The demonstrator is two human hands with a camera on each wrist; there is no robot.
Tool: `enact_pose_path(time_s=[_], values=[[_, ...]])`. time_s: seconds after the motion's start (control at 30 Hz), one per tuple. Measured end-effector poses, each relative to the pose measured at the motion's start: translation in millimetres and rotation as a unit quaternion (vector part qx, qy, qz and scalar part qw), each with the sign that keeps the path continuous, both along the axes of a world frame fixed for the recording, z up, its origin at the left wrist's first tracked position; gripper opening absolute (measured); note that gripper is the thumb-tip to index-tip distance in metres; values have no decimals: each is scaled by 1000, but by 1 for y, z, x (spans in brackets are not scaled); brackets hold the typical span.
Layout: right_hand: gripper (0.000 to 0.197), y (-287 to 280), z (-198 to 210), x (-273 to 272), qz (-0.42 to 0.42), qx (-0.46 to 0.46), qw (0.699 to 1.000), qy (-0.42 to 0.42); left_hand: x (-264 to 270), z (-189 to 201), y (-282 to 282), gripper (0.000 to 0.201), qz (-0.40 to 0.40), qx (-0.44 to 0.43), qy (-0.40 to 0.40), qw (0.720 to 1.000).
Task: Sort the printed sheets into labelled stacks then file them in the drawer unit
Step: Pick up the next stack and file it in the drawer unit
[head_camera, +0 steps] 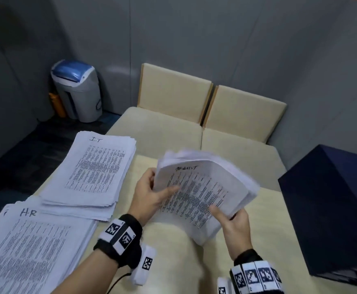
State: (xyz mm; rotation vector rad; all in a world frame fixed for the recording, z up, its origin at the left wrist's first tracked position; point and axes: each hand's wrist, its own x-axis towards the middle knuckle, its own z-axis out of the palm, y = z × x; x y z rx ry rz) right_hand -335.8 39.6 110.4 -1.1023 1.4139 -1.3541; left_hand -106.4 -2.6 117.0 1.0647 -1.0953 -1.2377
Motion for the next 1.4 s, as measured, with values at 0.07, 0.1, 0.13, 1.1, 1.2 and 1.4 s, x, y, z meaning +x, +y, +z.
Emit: enact_pose_path(time_s=[0.07, 0.1, 0.13, 1.1, 1.2, 1.4], values=[[38, -2, -4, -4, -3, -9, 1000, 9, 2, -6, -1, 55, -4, 4, -10, 1000], [44, -4, -2, -6, -4, -21, 1000, 5, 2, -9, -1, 53, -5, 10, -13, 1000], [52, -6, 3, -7, -8, -36, 999, 0, 4, -11, -2, 52, -6, 14, -16, 1000], [120, 82, -40, -108, -41, 213, 970, -111, -84, 11, -9, 35, -27, 57, 166, 984], [81, 98, -33, -136, -36, 181, 959, -213, -122, 11, 5, 38, -44, 78, 190, 978], [30, 125, -29, -223, -4, 175, 974, -146, -214, -23, 60, 39, -38, 159, 194, 967]])
